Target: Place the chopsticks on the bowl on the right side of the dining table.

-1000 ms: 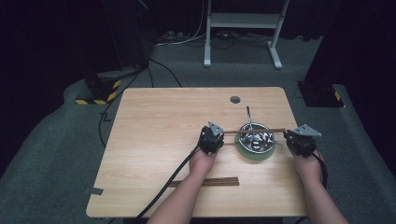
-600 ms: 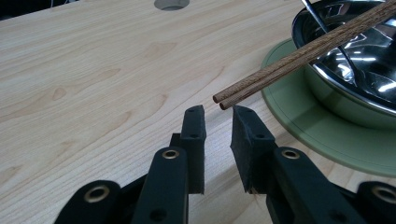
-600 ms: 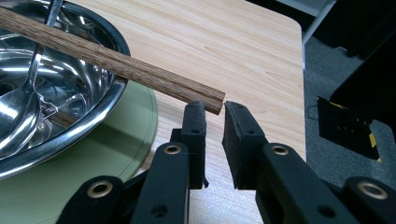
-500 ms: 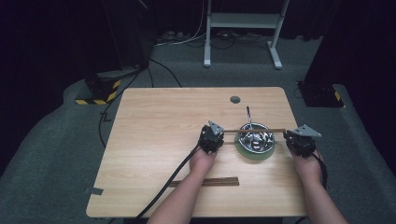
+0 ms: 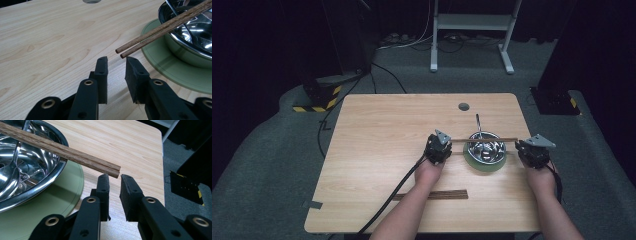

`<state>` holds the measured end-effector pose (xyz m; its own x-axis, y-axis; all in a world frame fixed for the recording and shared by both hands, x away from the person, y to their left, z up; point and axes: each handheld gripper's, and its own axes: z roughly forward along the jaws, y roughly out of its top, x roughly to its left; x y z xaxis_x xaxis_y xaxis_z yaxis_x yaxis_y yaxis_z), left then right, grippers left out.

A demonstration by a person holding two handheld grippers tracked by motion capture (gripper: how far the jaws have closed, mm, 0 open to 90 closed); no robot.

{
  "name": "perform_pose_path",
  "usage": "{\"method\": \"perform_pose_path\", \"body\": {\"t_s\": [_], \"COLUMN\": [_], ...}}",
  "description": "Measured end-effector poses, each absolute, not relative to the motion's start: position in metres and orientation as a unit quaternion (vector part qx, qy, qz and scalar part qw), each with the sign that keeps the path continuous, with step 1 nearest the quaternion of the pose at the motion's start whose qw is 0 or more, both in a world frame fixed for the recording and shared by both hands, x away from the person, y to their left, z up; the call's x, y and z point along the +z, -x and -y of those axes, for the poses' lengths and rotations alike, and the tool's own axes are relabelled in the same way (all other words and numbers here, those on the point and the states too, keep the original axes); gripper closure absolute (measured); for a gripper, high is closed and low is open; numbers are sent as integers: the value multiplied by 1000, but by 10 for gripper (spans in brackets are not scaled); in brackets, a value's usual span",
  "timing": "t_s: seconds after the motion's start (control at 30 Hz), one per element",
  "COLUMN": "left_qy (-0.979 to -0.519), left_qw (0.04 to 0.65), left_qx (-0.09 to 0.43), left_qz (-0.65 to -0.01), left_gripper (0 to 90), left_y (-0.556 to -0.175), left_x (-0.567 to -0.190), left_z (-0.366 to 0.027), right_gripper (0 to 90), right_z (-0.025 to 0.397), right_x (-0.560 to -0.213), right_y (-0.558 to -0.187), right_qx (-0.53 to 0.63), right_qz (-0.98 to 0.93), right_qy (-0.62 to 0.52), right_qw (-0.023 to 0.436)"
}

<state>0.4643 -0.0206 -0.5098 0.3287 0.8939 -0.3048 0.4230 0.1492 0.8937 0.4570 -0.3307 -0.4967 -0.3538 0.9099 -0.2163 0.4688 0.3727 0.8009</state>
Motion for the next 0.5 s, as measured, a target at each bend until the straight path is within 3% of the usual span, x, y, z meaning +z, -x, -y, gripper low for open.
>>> {"method": "perform_pose_path", "body": {"t_s": [0.5], "left_qy": [-629], "left_qw": [528], "left_qx": [214], "left_qz": [-529], "left_gripper": [554], "left_y": [-454], "left_x": [-504], "left_z": [15], "right_gripper": [659], "right_z": [334], "right_x": [-491], "right_y": [-443], "right_qx": [327], "right_qz": [-746], "right_qy": [-467], "right_qw": [344]}}
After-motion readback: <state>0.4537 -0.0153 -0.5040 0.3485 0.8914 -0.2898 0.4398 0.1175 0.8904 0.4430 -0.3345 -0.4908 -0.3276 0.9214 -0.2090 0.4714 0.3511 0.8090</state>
